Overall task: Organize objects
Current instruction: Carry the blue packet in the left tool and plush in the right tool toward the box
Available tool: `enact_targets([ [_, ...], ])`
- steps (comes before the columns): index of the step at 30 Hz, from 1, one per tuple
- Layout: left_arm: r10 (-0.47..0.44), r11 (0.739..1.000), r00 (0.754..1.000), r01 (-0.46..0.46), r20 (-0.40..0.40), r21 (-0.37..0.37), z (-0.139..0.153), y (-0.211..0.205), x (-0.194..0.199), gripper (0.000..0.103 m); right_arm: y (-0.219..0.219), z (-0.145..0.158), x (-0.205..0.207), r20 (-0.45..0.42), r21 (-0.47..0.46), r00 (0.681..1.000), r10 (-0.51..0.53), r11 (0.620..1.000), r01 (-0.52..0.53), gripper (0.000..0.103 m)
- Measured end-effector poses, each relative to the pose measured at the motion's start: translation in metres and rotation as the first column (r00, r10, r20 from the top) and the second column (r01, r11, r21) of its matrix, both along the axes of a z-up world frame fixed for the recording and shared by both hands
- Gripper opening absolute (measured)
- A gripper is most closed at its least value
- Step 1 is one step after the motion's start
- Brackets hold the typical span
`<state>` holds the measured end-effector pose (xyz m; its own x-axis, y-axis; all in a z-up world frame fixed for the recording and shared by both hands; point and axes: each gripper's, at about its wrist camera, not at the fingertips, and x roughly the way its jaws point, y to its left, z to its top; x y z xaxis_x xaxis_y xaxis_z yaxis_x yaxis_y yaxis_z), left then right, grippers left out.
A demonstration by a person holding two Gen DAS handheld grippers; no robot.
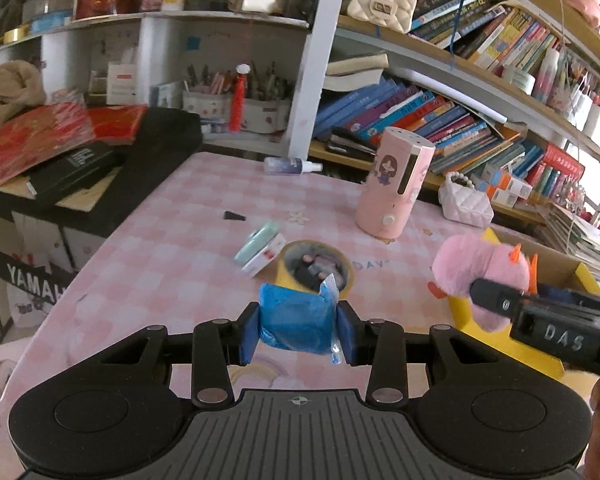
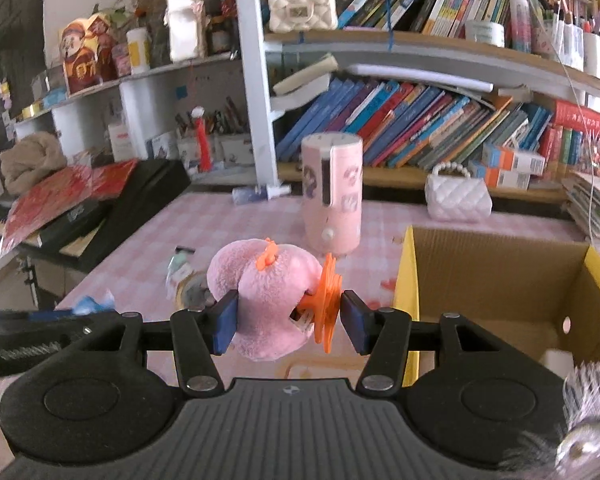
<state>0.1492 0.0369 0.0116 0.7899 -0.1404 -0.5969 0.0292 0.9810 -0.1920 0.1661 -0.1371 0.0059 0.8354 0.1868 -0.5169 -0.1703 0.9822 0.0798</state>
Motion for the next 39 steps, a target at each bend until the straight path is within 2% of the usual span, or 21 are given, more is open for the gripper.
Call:
enact_targets([
  [7,-0.012,1.0,1.0,0.012,-0.002,-0.01,-0.003,0.016,-0.038,0.038,0.014,-0.012,-0.035,-0.07,-0.006,0.997,-0.023,1.0,0.022,0.052],
  [17,-0.063,0.998,0.998,0.063,-0.016,-0.01,-0.005,0.032,-0.089,0.038,0.038,-0.02,-0.093,-0.127,-0.013,0.991,-0.042,0.999,0.041,0.052],
  [25,-0.099,0.995,0.995,0.099,-0.01,-0.009,-0.004,0.036,-0.119,0.038,0.038,-0.023,-0.13,-0.154,0.003,0.984,-0.087,0.996,0.089,0.052],
  [31,-0.157,0.988,0.988,0.157,-0.017,-0.001,-0.006,0.027,-0.136,0.038,0.033,-0.028,-0.16,-0.164,0.005,0.978,-0.128,0.991,0.13,0.052],
  [39,-0.276,0.961,0.961,0.276,-0.025,0.012,-0.01,0.004,-0.156,0.038,0.012,-0.035,-0.198,-0.187,0.023,0.955,-0.231,0.971,0.239,0.052],
])
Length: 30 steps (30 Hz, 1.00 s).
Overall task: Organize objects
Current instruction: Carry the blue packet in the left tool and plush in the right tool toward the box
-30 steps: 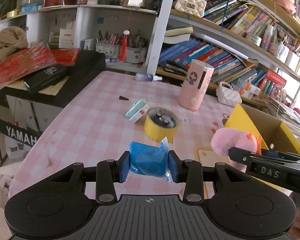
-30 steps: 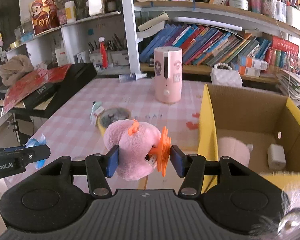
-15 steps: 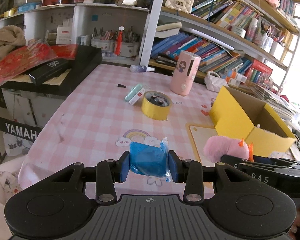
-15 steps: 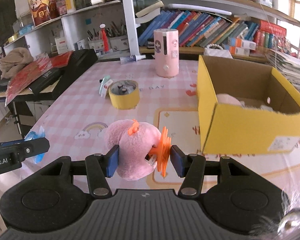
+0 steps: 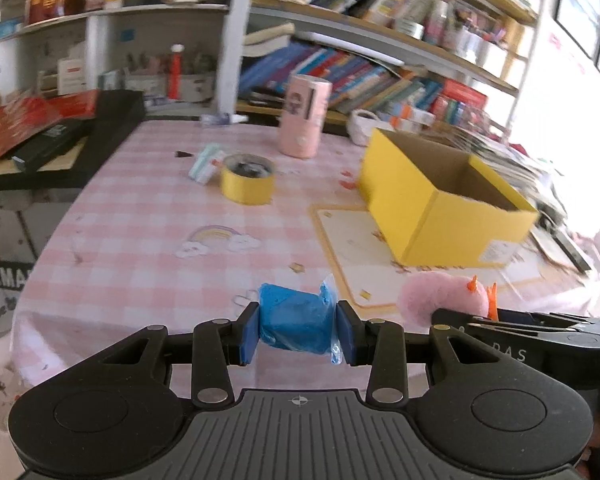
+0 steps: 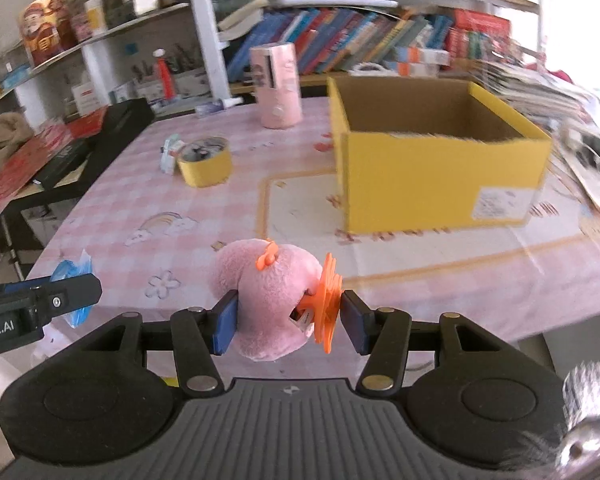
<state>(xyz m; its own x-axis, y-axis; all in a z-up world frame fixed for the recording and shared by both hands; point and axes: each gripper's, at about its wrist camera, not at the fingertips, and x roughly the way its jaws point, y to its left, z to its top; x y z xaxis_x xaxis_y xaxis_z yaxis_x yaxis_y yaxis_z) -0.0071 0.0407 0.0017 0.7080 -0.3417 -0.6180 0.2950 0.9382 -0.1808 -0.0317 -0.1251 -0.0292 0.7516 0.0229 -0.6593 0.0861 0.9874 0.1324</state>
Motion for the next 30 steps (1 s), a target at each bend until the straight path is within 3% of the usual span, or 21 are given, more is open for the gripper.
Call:
enact_targets([
  [13,-0.169,0.985,0.986,0.169,-0.001,-0.011,-0.001,-0.039,-0.011,0.038,-0.036,-0.001,-0.047,-0.014,-0.003,0.983,-0.18,0.984,0.18,0.052],
  [30,-0.31,0.951,0.951,0.31,0.015,-0.012,0.002,-0.092,-0.001,0.037,-0.081,0.002,-0.066,-0.012,-0.017,0.944,-0.329,0.944,0.329,0.052],
])
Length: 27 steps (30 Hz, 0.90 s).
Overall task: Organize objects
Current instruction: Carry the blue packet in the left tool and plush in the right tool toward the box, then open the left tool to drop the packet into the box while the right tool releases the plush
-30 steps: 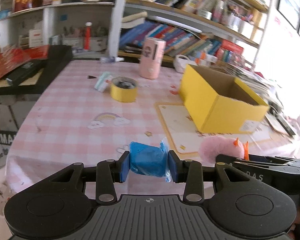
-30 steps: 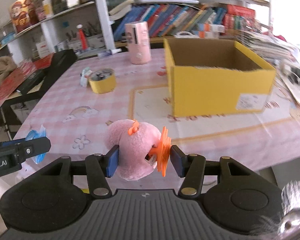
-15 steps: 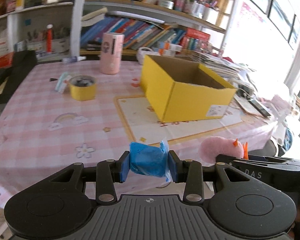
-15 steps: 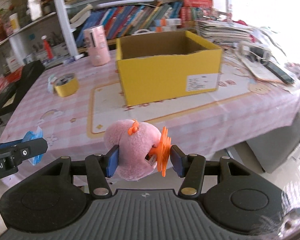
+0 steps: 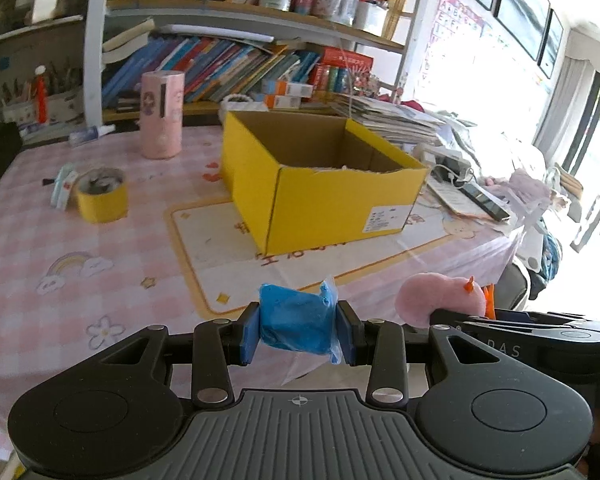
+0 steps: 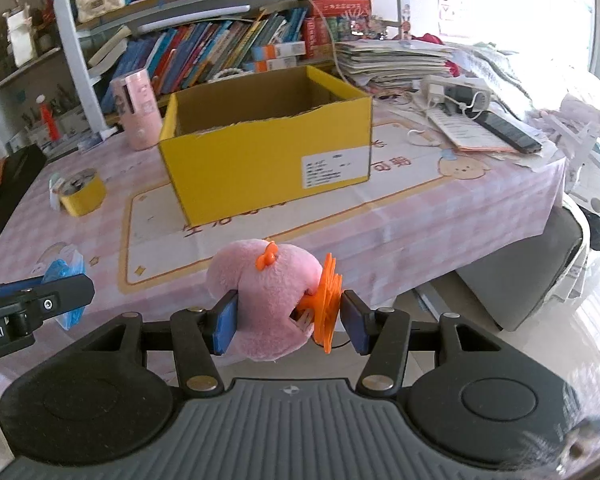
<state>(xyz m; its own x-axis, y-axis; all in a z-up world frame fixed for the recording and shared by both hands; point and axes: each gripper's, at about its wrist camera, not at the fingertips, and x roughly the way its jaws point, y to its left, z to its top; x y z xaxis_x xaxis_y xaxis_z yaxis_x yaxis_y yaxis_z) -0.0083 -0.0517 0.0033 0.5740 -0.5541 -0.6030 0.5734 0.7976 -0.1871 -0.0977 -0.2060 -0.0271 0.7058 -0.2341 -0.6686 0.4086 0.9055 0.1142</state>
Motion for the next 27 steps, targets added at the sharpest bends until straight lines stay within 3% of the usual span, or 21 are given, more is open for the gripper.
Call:
enact_targets([
  [14,-0.02,1.0,1.0,0.02,0.023,-0.008,0.004,-0.031,0.021,0.037,-0.028,0.002,0.022,-0.008,-0.003,1.0,-0.015,1.0,0.015,0.052],
  [27,-0.009,1.0,0.994,0.01,0.113,-0.014,0.02,-0.065,0.056,0.037,-0.062,0.012,0.065,0.027,-0.009,0.999,0.019,1.0,-0.019,0.052],
])
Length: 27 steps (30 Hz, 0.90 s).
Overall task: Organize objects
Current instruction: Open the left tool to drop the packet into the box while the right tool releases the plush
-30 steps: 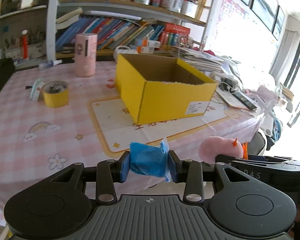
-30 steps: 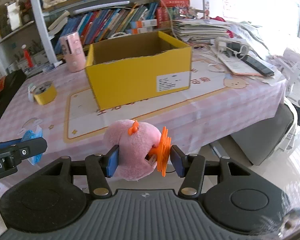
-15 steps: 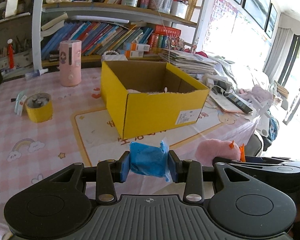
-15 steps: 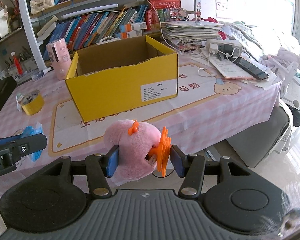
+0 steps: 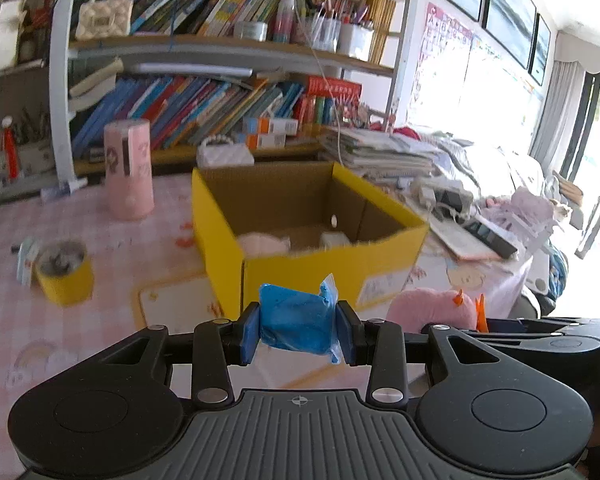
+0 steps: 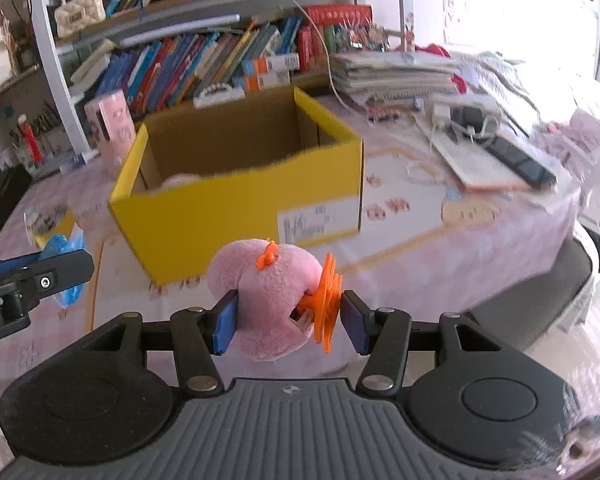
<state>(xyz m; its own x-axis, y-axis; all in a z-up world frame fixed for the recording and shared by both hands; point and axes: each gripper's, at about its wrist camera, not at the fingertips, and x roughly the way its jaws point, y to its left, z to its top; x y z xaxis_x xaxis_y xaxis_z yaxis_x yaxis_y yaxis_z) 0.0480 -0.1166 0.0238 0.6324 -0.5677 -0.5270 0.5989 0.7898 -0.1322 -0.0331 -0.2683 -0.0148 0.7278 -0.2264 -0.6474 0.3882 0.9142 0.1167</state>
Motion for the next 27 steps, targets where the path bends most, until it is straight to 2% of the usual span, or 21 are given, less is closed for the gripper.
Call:
enact_targets([
  [5,0.009,1.0,0.999,-0.01,0.05,0.003,0.008,-0.023,0.023,0.037,-0.019,0.017,0.026,0.069,-0.037,0.997,0.036,0.999,-0.034,0.052],
  [13,0.051,0.998,0.996,-0.053,0.074,0.018,0.008,-0.068,0.061,0.037,-0.058,0.037,0.083,0.136,-0.116,0.984,0.117,0.988,-0.101,0.052],
  [20,0.07,0.995,0.997,-0.072,0.039,0.07,-0.008,-0.104,0.091,0.037,-0.087,0.04,0.135,0.14,-0.136,0.972,0.188,0.976,-0.169,0.052],
  [27,0.055,0.99,0.998,-0.049,-0.042,0.13,-0.03,-0.133,0.12,0.038,-0.104,0.029,0.185,0.07,-0.154,0.948,0.31,0.942,-0.297,0.052],
])
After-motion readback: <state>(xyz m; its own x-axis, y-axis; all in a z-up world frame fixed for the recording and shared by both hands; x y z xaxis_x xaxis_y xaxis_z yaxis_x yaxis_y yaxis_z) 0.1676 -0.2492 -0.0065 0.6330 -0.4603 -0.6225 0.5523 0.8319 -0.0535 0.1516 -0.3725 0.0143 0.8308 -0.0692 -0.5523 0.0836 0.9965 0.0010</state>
